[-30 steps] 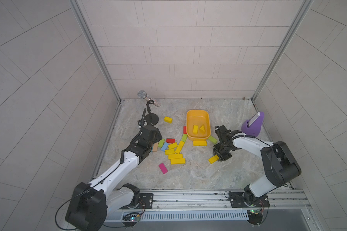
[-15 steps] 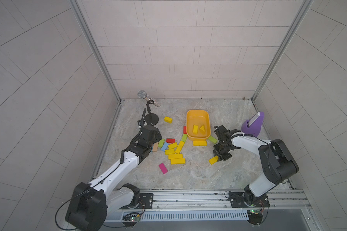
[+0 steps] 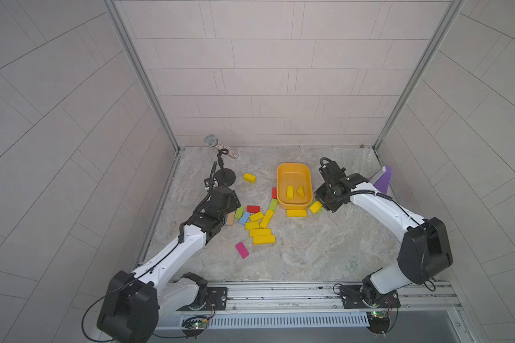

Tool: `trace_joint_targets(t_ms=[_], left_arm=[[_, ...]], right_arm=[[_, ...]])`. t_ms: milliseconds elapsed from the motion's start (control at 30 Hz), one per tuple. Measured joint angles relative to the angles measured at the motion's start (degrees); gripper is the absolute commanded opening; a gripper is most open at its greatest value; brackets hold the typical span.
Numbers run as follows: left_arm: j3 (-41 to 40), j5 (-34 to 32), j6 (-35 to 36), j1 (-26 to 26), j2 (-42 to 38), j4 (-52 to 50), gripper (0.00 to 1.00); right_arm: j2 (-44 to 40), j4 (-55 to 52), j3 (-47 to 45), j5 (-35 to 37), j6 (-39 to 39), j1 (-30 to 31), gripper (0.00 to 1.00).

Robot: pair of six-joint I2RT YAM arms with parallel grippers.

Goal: Pick out the yellow building blocks
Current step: Pick up the building block from the center of the board, then place the building block in the storage box.

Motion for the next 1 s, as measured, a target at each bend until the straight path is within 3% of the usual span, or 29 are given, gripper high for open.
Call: trace_joint_targets(t_ms=[233,567,733,1000], left_arm=[[0.00,0.46,-0.09,0.00,0.00,-0.02,0.89],[0.00,0.48,-0.07,0.17,-1.49,-1.66,0.89],[-0.04,-0.37,-0.07,0.31,-4.17,-2.34,0.89],[-0.33,-0.68,-0.07,0.37,-5.14,-2.80,0.89]], right_arm=[[9.01,-3.43,16.46,0.81,-11.08,0.70,0.18],[39.10,-16.06,50.12,-4.92,-27.43,2.45,0.17],[46.90,-21.00,57.11,-6.58,-30.97,3.82,0.17],[51.87,-22.01,59.60,-9.84,-32.24,4.87,0.18]])
